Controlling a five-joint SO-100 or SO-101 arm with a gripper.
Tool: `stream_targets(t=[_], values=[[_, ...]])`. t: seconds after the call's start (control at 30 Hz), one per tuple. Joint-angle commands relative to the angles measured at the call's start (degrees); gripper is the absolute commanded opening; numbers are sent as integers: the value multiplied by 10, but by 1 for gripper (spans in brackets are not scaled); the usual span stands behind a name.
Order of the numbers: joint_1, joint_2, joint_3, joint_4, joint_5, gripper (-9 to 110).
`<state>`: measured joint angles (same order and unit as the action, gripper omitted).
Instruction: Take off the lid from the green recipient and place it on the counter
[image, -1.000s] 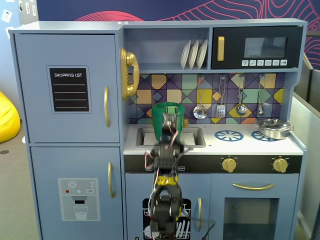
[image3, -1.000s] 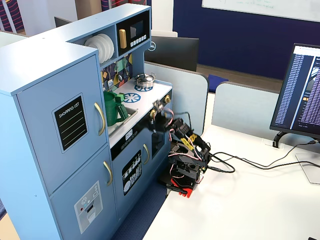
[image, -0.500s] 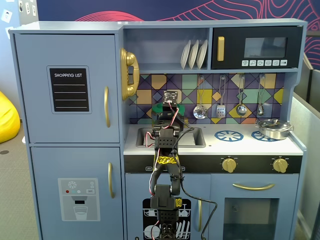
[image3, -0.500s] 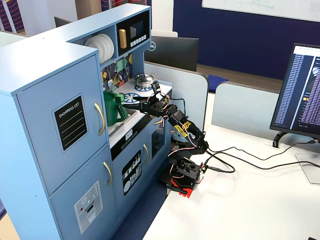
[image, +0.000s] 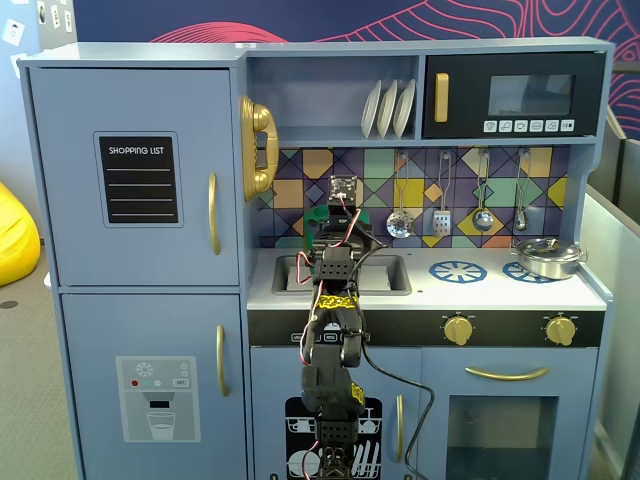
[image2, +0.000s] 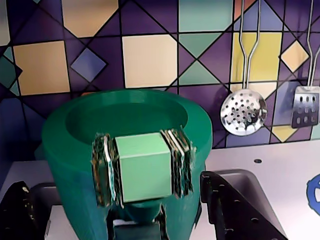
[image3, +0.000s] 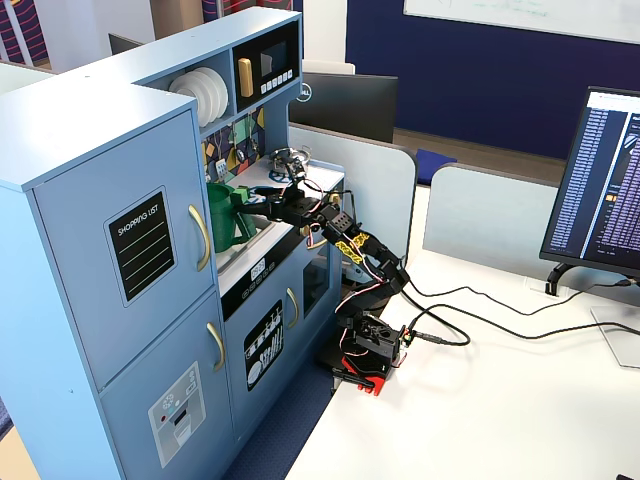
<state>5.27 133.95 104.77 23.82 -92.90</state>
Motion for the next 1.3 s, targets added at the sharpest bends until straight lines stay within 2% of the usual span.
stream_targets(t=[0.0, 0.8, 0.9, 1.07, 1.27], values=[[15, -15, -53, -21, -7, 39], [7, -120, -123, -38, -22, 33], [2, -131, -135, -37, -20, 26], [-21, -130, -136, -38, -31, 0], [-30, -127, -136, -40, -27, 0]])
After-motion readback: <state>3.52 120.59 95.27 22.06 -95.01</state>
